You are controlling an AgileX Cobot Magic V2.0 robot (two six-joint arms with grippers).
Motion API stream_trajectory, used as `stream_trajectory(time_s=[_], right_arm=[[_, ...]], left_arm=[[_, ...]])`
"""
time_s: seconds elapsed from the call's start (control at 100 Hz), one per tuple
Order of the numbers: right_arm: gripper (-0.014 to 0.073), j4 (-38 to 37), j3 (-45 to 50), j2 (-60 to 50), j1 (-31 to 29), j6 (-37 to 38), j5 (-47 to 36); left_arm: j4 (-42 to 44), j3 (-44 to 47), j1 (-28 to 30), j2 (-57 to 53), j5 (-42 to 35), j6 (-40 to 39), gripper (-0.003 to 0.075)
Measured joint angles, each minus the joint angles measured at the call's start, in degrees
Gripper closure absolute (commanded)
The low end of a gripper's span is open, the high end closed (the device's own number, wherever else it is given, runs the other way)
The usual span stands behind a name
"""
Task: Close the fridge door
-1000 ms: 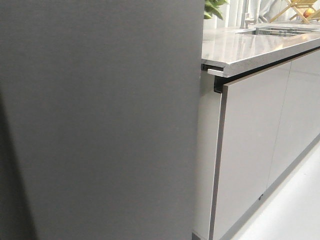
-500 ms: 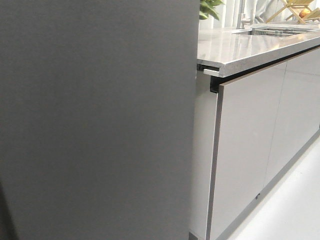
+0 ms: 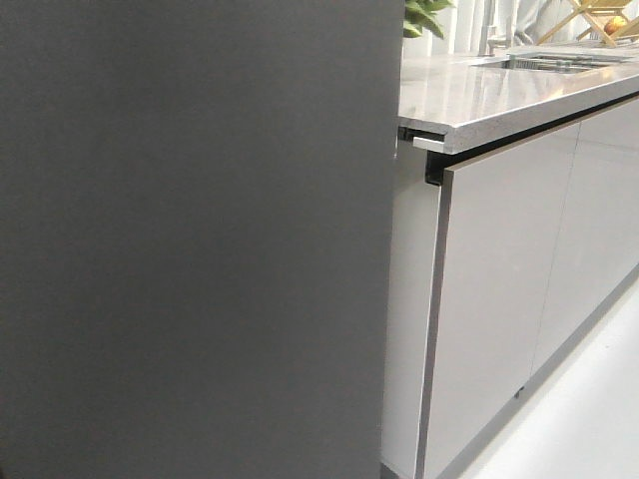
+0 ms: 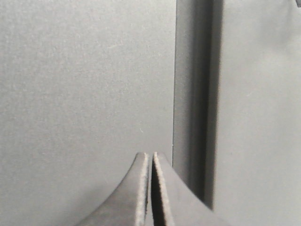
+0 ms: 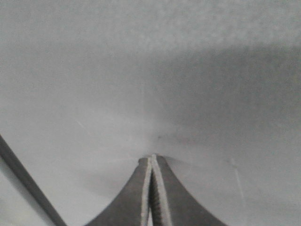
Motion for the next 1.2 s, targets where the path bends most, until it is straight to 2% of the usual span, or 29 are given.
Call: stream_trajectory(time_s=[0.32, 0.53, 0.82, 0.92, 1.2], right_arm=[[0.0638, -4.09, 0.0, -0.77, -0.64, 0.64, -0.19], [0.0638, -14.78, 0.0, -6.71, -4.75, 7.95, 1.51], [0.0638, -29.9, 0.62, -20.38, -11.78, 18.02, 9.4], [0.0638, -32.9, 2.24, -26.37, -14.21, 19.93, 11.58], [0.0638, -43.6, 14.36, -47.69, -16.51, 27.06, 15.17]], left_arm=[[0.0, 0.0, 0.0, 0.0, 0.0, 0.0, 0.074], [0.0, 0.0, 0.0, 0.0, 0.0, 0.0, 0.074], [0.0, 0.0, 0.0, 0.0, 0.0, 0.0, 0.074], [0.0, 0.0, 0.0, 0.0, 0.0, 0.0, 0.074], [0.0, 0.0, 0.0, 0.0, 0.0, 0.0, 0.074]])
